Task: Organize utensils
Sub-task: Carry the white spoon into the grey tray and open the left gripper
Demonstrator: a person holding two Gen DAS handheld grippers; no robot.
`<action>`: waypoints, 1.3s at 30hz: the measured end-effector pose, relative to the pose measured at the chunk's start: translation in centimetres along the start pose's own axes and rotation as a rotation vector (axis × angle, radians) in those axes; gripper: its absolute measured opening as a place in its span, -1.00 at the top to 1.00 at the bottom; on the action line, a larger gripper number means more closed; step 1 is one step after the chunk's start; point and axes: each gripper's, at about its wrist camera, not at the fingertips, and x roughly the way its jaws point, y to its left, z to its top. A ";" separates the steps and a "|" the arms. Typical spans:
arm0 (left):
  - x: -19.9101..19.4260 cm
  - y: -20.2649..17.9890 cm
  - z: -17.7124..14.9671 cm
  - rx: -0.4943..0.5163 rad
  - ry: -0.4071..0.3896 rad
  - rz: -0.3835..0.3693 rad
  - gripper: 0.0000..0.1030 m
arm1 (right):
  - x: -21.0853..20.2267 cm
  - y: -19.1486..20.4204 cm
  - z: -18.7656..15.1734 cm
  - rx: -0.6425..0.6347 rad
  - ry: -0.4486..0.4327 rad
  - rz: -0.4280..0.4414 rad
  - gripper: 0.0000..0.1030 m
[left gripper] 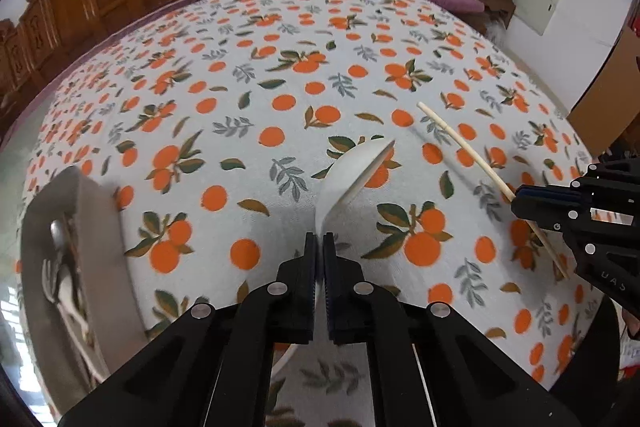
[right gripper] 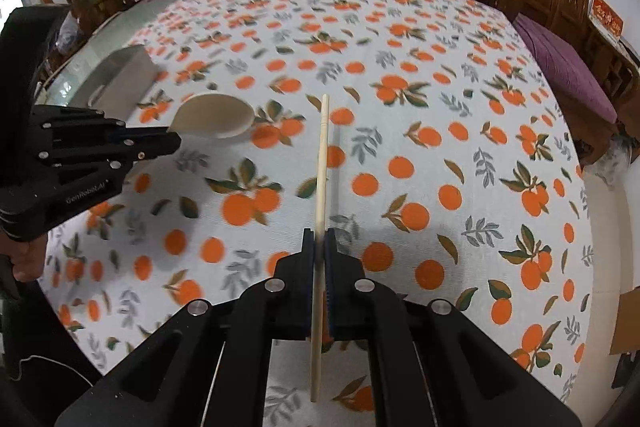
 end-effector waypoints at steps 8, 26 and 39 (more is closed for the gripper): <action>-1.9 0.4 -0.2 -0.022 -0.031 -0.015 0.95 | -2.2 1.1 0.0 -0.009 -0.033 0.001 0.88; -9.2 5.1 -0.3 -0.087 -0.151 0.036 0.95 | -4.7 6.0 2.8 -0.055 -0.110 0.064 0.88; -8.3 15.0 -2.8 -0.276 -0.104 0.107 0.95 | -3.1 11.4 5.6 -0.105 -0.112 0.134 0.88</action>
